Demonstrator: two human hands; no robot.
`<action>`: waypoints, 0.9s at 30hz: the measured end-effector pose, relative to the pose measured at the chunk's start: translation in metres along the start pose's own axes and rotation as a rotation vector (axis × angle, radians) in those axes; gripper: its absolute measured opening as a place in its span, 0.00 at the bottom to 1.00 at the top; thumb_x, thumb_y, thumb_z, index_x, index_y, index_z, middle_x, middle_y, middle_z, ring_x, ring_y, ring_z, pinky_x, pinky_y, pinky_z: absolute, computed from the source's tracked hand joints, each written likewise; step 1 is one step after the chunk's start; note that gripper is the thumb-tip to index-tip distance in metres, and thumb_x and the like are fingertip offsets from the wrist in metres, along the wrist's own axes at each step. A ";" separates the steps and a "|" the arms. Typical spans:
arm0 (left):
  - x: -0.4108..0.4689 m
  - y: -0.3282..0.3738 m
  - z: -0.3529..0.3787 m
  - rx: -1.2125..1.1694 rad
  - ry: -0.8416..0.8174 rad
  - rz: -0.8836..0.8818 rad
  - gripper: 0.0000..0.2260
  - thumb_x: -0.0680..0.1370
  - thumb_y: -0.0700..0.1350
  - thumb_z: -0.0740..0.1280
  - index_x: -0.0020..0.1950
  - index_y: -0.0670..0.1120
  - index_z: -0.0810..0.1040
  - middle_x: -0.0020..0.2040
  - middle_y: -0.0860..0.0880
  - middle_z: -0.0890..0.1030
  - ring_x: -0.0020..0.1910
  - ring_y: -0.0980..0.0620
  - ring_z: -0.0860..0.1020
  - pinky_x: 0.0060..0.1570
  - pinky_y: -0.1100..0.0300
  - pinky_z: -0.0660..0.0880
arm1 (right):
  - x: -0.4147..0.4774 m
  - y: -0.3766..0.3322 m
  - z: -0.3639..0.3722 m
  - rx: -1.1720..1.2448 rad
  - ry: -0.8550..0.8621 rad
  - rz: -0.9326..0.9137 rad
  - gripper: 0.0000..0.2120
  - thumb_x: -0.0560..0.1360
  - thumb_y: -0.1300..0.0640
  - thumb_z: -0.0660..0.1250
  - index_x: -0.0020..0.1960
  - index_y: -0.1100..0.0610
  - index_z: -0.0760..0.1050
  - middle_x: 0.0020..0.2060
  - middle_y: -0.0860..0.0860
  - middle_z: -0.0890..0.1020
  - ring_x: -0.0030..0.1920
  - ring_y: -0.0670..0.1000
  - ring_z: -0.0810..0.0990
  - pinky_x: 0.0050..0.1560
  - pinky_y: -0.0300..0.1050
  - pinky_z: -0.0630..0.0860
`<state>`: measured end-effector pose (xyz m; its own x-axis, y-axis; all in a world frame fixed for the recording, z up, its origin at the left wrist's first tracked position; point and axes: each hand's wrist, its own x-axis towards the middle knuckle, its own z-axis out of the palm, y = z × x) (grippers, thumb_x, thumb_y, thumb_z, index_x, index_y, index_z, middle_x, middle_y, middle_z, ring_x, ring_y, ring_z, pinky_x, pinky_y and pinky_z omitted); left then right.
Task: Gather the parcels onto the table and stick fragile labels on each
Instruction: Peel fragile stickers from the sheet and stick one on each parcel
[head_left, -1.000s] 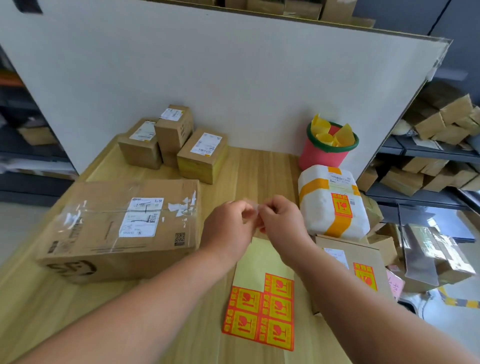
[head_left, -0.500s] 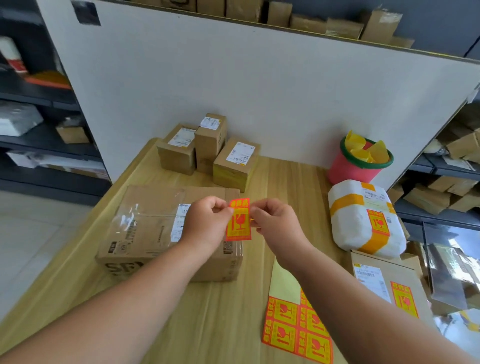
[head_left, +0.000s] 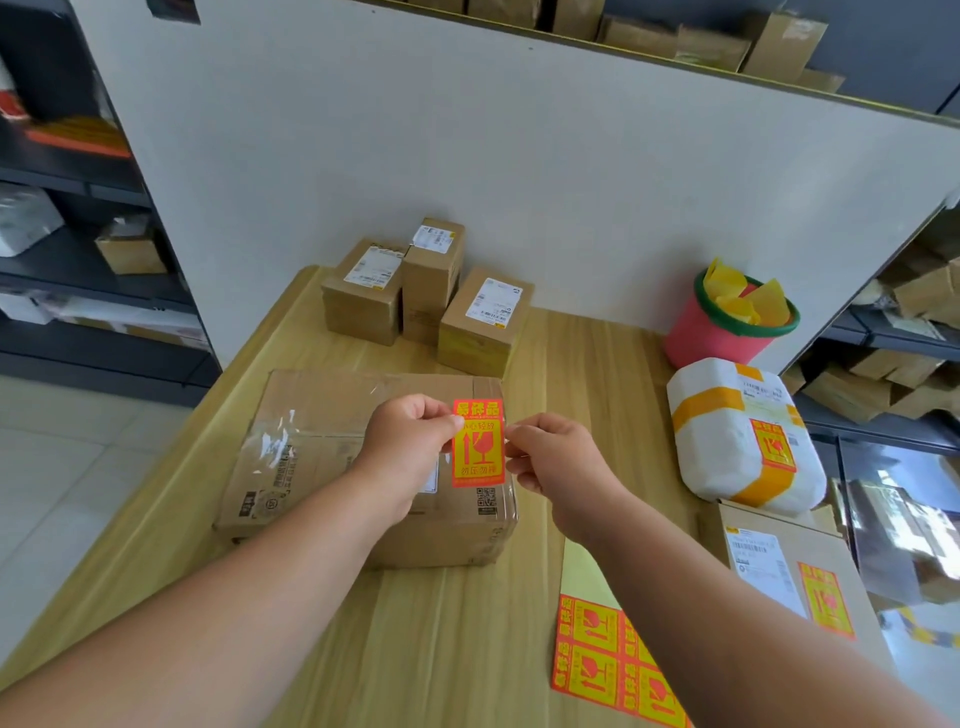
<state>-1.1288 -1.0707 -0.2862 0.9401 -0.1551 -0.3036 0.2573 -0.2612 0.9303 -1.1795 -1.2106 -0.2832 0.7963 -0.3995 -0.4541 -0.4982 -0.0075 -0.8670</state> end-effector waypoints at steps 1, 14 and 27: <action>0.002 -0.001 0.000 0.000 -0.002 -0.003 0.04 0.78 0.43 0.66 0.44 0.45 0.77 0.42 0.46 0.81 0.38 0.55 0.77 0.36 0.63 0.71 | 0.001 0.000 0.001 0.005 -0.004 0.000 0.05 0.78 0.60 0.64 0.47 0.61 0.77 0.37 0.54 0.79 0.33 0.47 0.74 0.37 0.40 0.73; 0.025 -0.016 0.005 0.264 -0.021 0.123 0.18 0.76 0.44 0.69 0.66 0.49 0.72 0.60 0.52 0.75 0.57 0.51 0.75 0.52 0.58 0.74 | 0.024 0.007 0.000 -0.045 0.016 0.053 0.07 0.80 0.60 0.62 0.44 0.57 0.75 0.32 0.51 0.79 0.32 0.47 0.72 0.33 0.40 0.70; 0.042 -0.045 0.004 0.928 -0.165 0.280 0.26 0.74 0.48 0.71 0.71 0.50 0.69 0.69 0.51 0.68 0.69 0.48 0.62 0.65 0.57 0.63 | 0.056 0.018 0.001 -0.169 0.030 0.098 0.06 0.80 0.58 0.63 0.49 0.60 0.77 0.35 0.52 0.78 0.32 0.47 0.73 0.30 0.39 0.68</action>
<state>-1.1015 -1.0692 -0.3414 0.8792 -0.4380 -0.1875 -0.3138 -0.8285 0.4637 -1.1436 -1.2319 -0.3243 0.7320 -0.4327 -0.5263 -0.6253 -0.1198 -0.7711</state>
